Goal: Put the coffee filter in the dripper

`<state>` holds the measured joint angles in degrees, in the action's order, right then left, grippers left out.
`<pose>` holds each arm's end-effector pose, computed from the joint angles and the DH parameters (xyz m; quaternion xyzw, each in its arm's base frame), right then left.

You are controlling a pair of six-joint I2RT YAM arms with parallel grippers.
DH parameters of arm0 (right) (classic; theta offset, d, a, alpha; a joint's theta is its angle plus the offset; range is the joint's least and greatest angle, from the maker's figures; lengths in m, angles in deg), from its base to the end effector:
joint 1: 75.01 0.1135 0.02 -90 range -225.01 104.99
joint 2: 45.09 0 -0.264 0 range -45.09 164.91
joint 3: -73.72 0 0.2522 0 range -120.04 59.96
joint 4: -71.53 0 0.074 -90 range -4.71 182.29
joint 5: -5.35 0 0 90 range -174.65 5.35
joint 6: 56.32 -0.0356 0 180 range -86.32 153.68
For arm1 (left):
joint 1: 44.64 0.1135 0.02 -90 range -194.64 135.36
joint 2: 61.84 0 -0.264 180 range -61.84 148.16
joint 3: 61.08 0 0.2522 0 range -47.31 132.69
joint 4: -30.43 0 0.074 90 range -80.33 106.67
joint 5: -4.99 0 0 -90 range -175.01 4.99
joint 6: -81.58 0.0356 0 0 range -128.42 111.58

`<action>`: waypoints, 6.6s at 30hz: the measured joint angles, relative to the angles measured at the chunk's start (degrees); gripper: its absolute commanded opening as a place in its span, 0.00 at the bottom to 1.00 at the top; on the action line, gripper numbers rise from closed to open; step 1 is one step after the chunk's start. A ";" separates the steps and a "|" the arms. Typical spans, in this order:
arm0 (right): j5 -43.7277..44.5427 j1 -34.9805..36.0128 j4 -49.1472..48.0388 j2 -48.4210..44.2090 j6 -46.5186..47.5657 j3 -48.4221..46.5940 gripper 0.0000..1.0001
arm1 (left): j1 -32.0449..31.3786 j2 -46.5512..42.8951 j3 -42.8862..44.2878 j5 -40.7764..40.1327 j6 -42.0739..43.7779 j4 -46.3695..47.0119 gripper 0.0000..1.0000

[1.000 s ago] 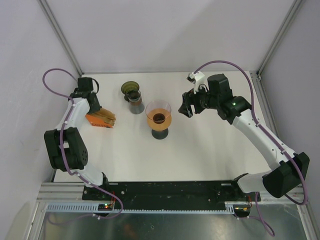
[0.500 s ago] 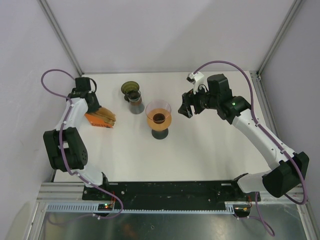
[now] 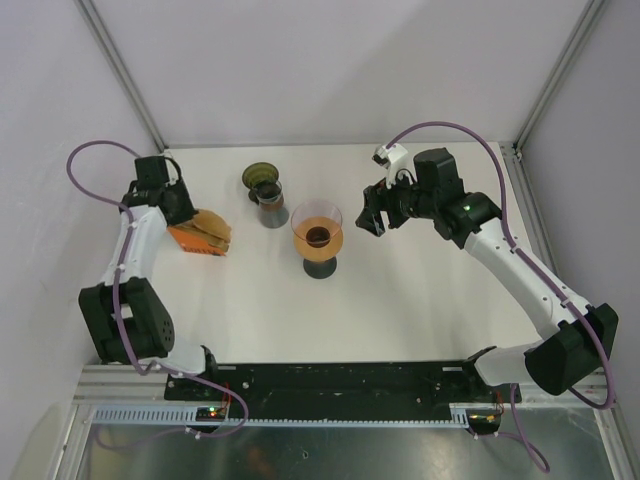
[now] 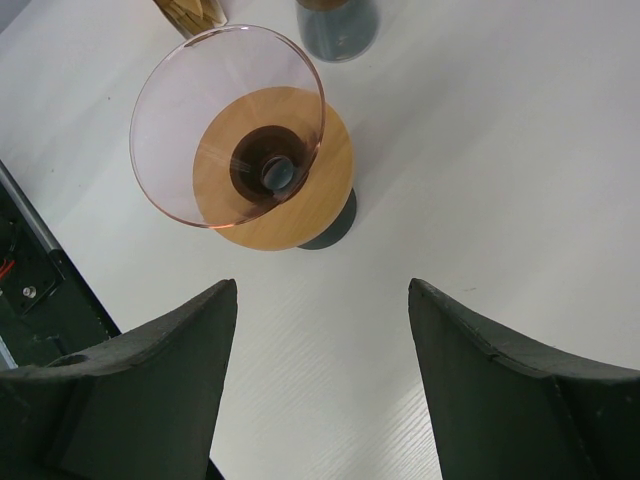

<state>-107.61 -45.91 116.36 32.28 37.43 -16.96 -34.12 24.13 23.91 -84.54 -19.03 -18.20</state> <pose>0.2543 0.1574 0.3733 -0.3350 0.7927 0.2745 0.4289 0.3192 0.0590 0.2891 -0.1707 0.9229 -0.0041 0.3452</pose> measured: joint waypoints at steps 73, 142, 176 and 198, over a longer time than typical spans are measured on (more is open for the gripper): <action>43.76 34.91 -32.04 40.06 0.52 -27.12 0.02 | -1.92 -22.25 3.17 26.34 -3.26 -8.20 0.00; 18.40 15.37 45.66 42.53 -0.98 -61.37 0.00 | -29.27 -4.09 17.33 27.47 9.51 -11.52 0.66; 18.97 13.94 42.03 40.48 -2.45 -57.83 0.61 | -32.52 -0.07 18.08 22.38 9.55 -8.90 0.39; 14.91 14.01 24.85 28.37 -2.25 -46.07 0.00 | -32.81 -2.43 18.34 19.04 12.17 -9.57 0.44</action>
<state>-92.71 -31.90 141.21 60.65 35.18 -63.04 -66.92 21.71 42.24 -65.51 -6.86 -27.78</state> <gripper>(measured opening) 0.030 0.431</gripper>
